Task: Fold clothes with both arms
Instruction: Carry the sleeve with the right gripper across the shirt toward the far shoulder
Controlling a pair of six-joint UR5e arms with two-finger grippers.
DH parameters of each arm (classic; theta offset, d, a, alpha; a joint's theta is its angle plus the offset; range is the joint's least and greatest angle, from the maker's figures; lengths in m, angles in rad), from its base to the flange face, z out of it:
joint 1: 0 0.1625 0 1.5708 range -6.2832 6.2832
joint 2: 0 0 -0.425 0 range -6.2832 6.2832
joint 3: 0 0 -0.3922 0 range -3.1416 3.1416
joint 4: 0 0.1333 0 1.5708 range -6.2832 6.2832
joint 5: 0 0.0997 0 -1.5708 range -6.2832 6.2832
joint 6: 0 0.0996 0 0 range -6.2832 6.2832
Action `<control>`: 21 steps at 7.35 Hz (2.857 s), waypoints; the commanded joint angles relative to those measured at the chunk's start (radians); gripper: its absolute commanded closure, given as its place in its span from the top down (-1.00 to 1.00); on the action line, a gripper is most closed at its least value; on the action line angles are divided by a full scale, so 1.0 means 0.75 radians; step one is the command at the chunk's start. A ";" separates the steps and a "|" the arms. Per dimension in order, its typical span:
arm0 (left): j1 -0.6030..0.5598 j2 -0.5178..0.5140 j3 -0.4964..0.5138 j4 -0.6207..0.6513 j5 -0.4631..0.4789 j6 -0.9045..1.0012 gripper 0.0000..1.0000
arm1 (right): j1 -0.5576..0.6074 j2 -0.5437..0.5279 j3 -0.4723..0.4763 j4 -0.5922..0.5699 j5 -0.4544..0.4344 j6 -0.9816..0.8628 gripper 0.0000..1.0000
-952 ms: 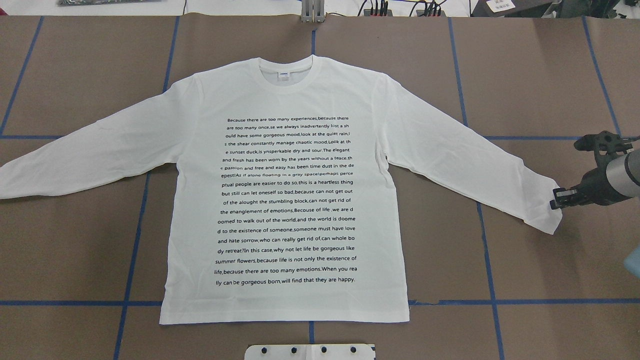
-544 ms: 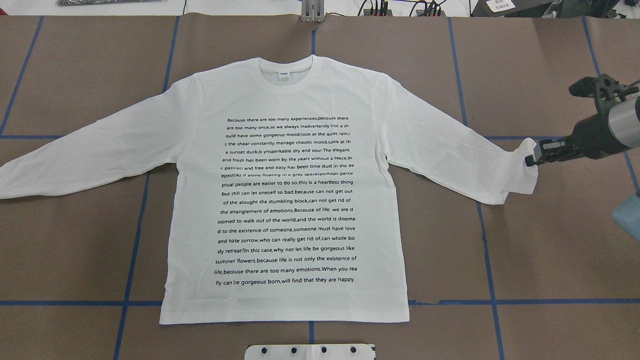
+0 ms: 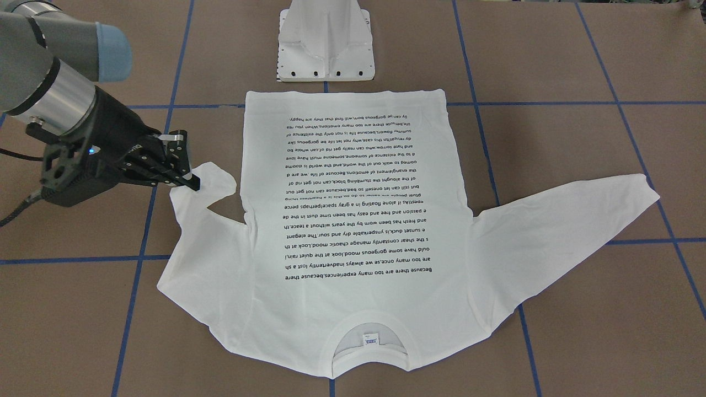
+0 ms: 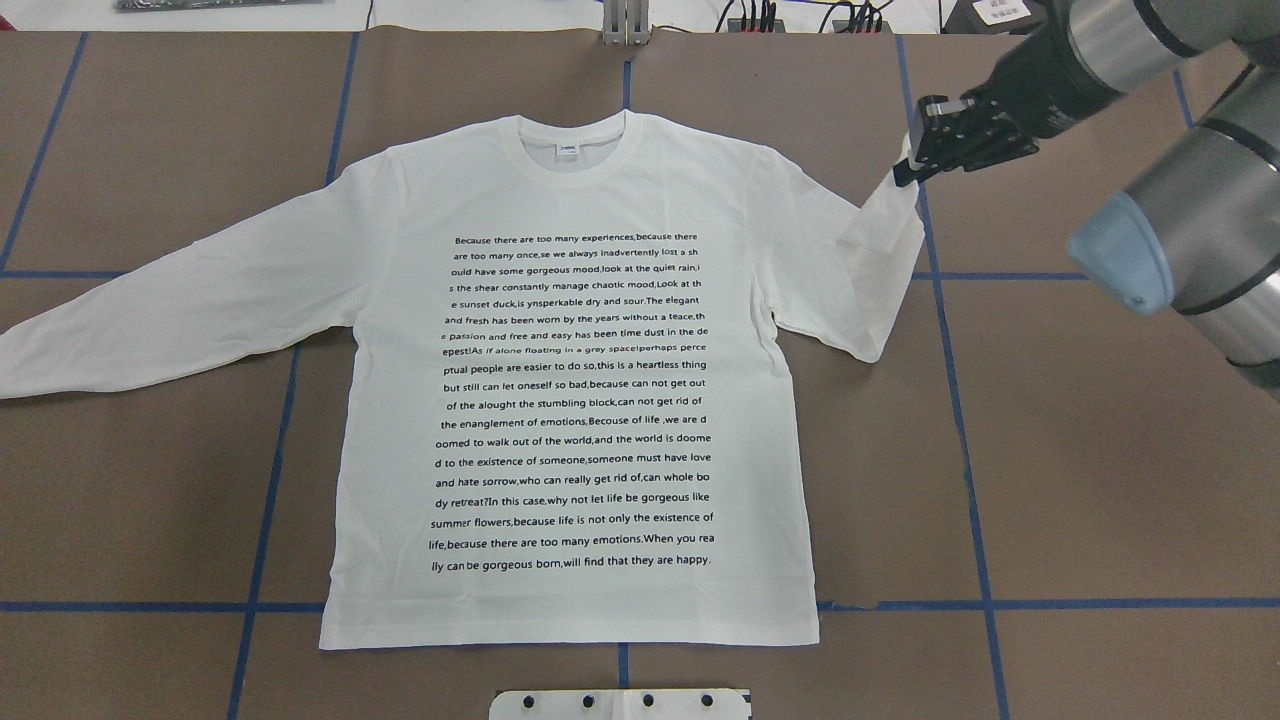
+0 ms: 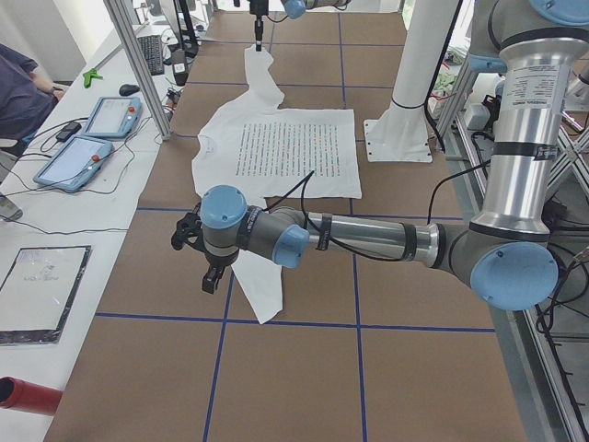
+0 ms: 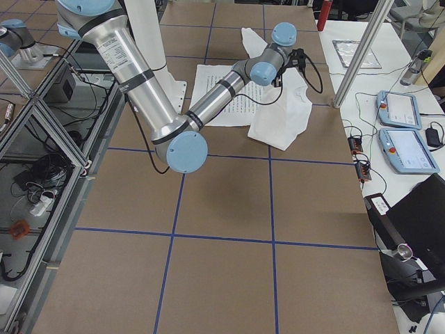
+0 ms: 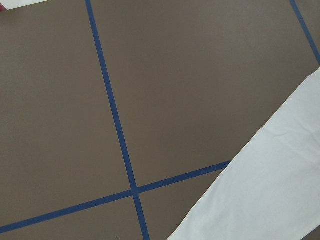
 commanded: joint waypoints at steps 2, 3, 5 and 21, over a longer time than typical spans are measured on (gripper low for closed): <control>0.000 0.006 0.014 -0.001 0.002 0.002 0.98 | -0.206 0.608 -0.569 0.023 -0.213 0.010 -1.00; 0.000 0.004 0.028 -0.001 0.002 0.006 0.99 | -0.287 0.702 -0.729 0.131 -0.301 0.010 -1.00; 0.000 -0.004 0.079 -0.003 0.002 0.008 0.98 | -0.445 0.720 -0.769 0.150 -0.438 0.008 -1.00; 0.000 -0.063 0.173 -0.060 0.004 0.008 0.99 | -0.644 0.857 -1.109 0.576 -0.820 0.073 0.96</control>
